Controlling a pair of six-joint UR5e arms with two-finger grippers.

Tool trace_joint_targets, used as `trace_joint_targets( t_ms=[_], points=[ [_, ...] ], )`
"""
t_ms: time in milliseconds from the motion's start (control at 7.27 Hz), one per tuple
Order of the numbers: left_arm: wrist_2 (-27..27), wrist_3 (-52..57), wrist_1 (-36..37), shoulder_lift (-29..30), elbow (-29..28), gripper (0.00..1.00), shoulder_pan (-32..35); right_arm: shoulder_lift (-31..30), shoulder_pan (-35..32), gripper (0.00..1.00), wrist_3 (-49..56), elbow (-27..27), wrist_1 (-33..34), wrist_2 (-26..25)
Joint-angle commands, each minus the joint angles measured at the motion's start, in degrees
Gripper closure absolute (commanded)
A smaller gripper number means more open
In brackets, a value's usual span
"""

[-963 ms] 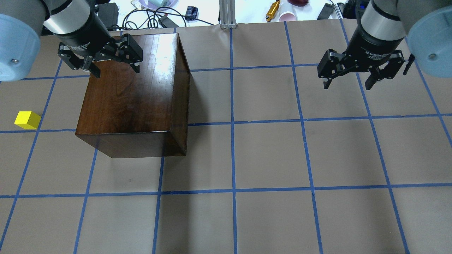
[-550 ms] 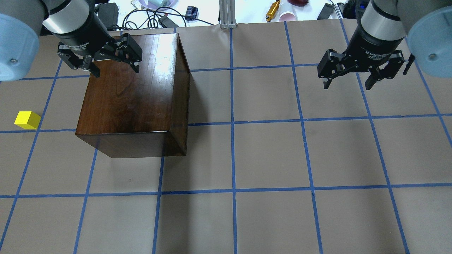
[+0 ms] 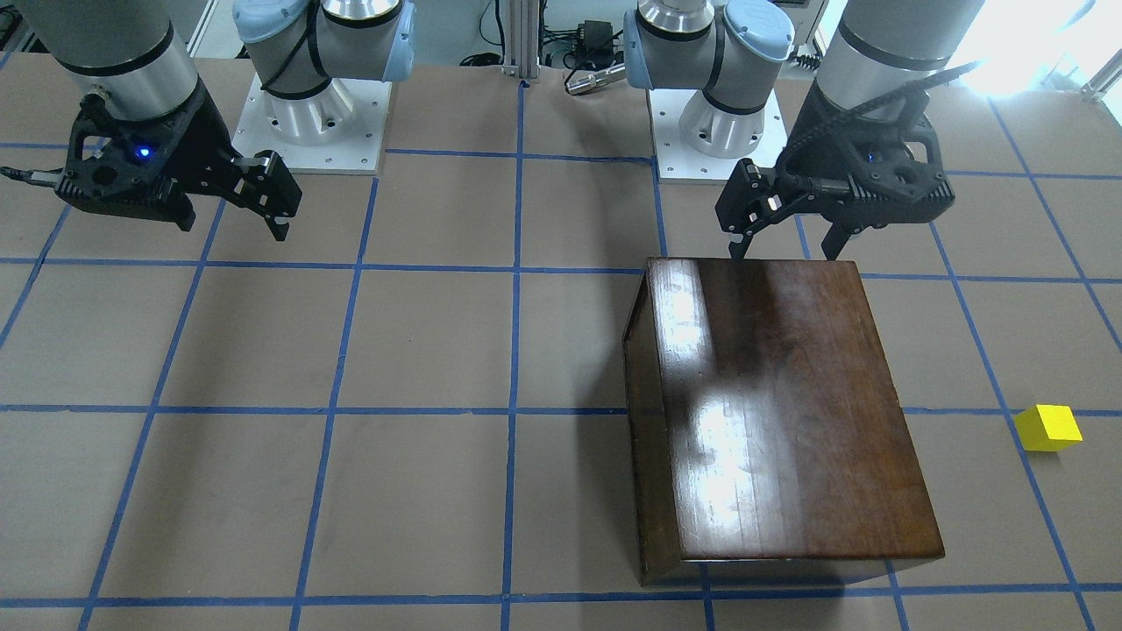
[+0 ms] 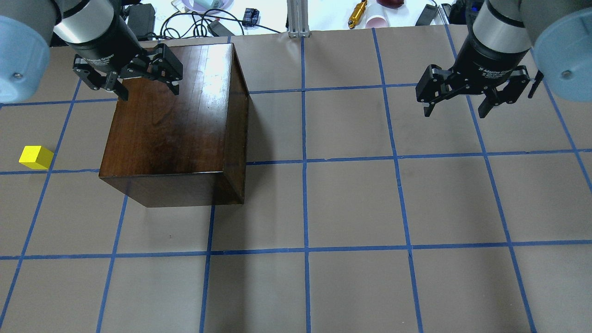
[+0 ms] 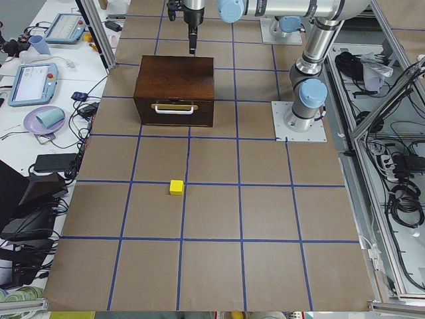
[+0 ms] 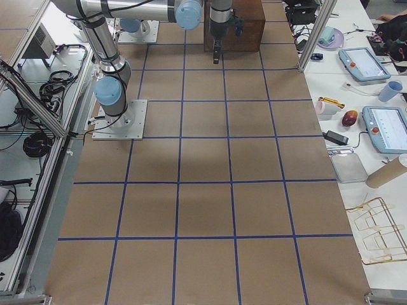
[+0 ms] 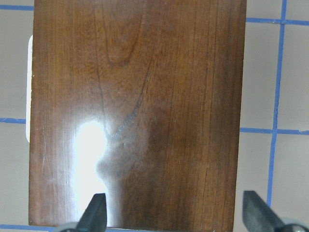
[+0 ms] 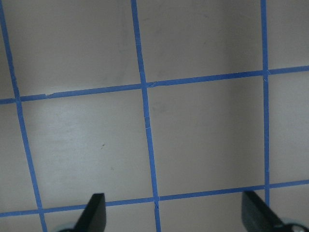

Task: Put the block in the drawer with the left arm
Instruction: 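Move the left gripper down beside the cabinet to the white drawer handle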

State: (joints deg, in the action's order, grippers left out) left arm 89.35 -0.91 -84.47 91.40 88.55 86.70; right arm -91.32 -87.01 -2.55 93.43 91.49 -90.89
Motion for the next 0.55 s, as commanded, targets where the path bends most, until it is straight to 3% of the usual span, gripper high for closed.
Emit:
trace_joint_targets(
  t_ms=[0,413],
  points=[
    [0.13,2.74,-0.26,0.36,0.48,0.0,-4.77,0.0,0.0,0.0,0.0,0.0,0.0,0.01],
    [0.65,9.49,-0.96,1.5,0.66,0.0,-11.44,0.0,0.0,0.0,0.0,0.0,0.0,0.01]
  ],
)
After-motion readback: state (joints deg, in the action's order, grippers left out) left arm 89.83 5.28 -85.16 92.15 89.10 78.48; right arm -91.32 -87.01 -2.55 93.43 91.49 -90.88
